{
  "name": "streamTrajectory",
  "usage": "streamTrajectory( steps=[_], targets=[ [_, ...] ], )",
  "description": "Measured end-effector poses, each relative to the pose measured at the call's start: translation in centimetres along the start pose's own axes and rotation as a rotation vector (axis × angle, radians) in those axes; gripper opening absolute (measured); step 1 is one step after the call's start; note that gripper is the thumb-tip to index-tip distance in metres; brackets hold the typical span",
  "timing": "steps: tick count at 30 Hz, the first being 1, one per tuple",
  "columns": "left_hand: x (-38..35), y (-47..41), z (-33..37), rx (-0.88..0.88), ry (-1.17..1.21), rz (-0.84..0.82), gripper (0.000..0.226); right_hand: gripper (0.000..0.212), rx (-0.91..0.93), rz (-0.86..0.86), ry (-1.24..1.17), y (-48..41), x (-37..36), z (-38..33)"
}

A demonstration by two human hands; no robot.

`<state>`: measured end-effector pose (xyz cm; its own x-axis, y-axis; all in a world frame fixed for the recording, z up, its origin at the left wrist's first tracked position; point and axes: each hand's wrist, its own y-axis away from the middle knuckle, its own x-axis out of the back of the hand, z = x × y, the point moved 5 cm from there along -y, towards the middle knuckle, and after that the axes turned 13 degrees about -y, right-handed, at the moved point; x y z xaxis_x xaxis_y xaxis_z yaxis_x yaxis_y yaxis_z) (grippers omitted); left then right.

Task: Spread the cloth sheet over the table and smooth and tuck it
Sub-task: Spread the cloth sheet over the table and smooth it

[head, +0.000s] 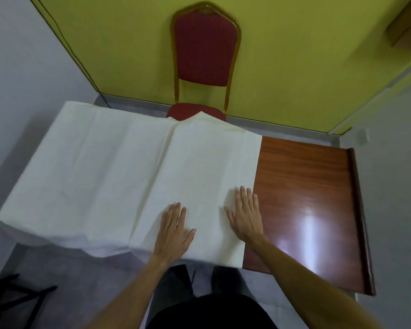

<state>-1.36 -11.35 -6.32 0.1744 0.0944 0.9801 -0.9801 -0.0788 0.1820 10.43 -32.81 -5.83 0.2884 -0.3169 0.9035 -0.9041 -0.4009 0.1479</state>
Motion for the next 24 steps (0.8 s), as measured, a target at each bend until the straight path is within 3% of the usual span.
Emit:
streamTrajectory(
  steps=[6,13,16,19,24],
  targets=[
    [-0.6,1.2,3.6,0.235,0.094,0.009,0.081,0.076,0.255,-0.138,0.066,-4.9,1.0,1.4],
    [-2.6,1.8,4.7,0.495,0.117,0.030,0.102,0.080,0.707,-0.323,0.157,-9.3,-0.7,-2.7],
    [-3.3,1.7,5.2,0.542,0.086,0.037,0.108,0.077,0.780,-0.359,0.232,-9.6,-2.1,-2.4],
    [-4.0,1.5,5.3,0.540,0.055,0.055,0.102,0.072,0.776,-0.318,0.234,-9.6,-2.9,-2.0],
    [-4.9,1.3,5.4,0.550,0.024,0.104,0.073,0.056,0.833,-0.222,0.133,-9.6,-3.4,-2.1]
  ],
)
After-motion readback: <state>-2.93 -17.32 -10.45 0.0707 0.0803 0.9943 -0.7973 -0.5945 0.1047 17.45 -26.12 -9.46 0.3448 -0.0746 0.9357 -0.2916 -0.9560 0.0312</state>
